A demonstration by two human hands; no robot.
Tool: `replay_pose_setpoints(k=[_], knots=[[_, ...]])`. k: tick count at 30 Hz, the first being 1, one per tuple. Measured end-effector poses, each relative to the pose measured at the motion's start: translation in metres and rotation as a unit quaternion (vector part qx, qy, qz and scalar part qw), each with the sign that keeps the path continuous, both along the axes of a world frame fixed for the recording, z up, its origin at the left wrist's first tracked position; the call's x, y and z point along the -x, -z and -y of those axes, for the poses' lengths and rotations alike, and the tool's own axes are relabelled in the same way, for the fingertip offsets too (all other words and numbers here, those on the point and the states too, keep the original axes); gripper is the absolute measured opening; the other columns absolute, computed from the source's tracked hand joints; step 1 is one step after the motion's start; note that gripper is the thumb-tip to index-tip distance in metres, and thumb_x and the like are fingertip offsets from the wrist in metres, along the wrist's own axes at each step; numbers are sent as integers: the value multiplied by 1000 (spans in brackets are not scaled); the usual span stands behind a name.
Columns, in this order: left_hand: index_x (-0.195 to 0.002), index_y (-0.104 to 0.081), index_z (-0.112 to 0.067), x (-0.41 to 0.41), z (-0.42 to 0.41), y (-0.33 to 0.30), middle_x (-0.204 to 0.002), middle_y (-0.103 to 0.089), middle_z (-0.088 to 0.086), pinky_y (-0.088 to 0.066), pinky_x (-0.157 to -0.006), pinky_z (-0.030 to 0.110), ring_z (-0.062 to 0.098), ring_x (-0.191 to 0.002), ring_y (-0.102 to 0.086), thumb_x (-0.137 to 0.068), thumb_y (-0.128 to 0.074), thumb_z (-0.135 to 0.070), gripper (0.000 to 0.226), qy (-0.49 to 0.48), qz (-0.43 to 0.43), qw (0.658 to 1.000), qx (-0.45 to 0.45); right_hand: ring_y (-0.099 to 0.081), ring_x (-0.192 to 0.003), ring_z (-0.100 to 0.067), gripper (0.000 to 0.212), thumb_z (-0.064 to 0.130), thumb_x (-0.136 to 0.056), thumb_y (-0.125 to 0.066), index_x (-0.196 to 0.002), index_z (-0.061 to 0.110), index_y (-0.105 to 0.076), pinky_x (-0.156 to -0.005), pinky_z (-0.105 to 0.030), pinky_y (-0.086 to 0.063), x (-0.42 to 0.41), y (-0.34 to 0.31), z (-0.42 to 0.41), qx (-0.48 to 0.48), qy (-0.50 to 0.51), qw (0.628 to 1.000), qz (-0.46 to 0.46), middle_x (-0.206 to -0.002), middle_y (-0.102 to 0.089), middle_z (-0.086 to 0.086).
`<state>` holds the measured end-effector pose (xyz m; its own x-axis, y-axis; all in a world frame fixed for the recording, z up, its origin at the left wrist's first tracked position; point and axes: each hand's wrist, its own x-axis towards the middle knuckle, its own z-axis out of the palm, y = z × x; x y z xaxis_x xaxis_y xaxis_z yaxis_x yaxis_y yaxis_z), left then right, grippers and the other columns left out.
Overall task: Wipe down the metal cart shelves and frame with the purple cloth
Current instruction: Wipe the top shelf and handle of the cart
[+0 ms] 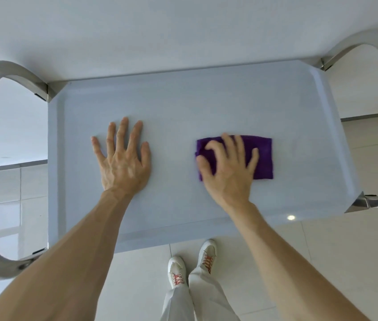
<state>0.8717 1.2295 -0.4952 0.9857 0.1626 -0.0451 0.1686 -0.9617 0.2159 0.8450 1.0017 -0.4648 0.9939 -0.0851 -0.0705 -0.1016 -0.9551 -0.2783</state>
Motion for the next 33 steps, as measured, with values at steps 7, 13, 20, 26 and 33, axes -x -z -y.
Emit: replay_pose_setpoints(k=[7,13,20,26,33], knots=[[-151,-19,-38,1,3,-3,-162,-17,-5,2,-118,60,18,-151,-5,-99,-21,-49,52,2,-7,1000,6,-26,-149,-23,35,57,-96,-42,-123,38,-54,-117,-60,-17,109,7,-33,-9,-153,988,7,-155,-39,6],[-152,-15,-39,2,3,-8,-163,-11,-5,6,-118,58,17,-151,0,-99,-17,-50,54,10,-23,1000,10,-28,-148,-18,45,63,-96,-37,-131,38,-52,-119,-56,-18,128,3,51,36,-131,991,-8,-157,-37,8],[-150,-28,-34,-3,9,-27,-163,-16,-1,-1,-118,60,22,-150,-6,-101,-32,-41,50,4,-60,998,29,-25,-149,-21,55,66,-98,-22,-139,37,-43,-120,-56,-14,93,4,128,82,-55,995,-28,-159,-32,4],[-138,-52,-30,31,103,-50,-158,-30,1,-12,-118,54,30,-146,-23,-95,-53,-34,43,157,-43,985,53,-24,-149,-22,55,66,-98,-23,-141,37,-40,-120,-57,-13,67,8,134,89,-49,995,-13,-159,-32,2],[-154,-15,-42,59,164,-6,-164,-15,-3,-1,-117,63,34,-151,-1,-101,-18,-53,54,102,-40,993,-33,-23,-149,-22,55,65,-98,-23,-146,41,-34,-119,-58,-13,18,14,160,85,-66,994,7,-160,-31,3]])
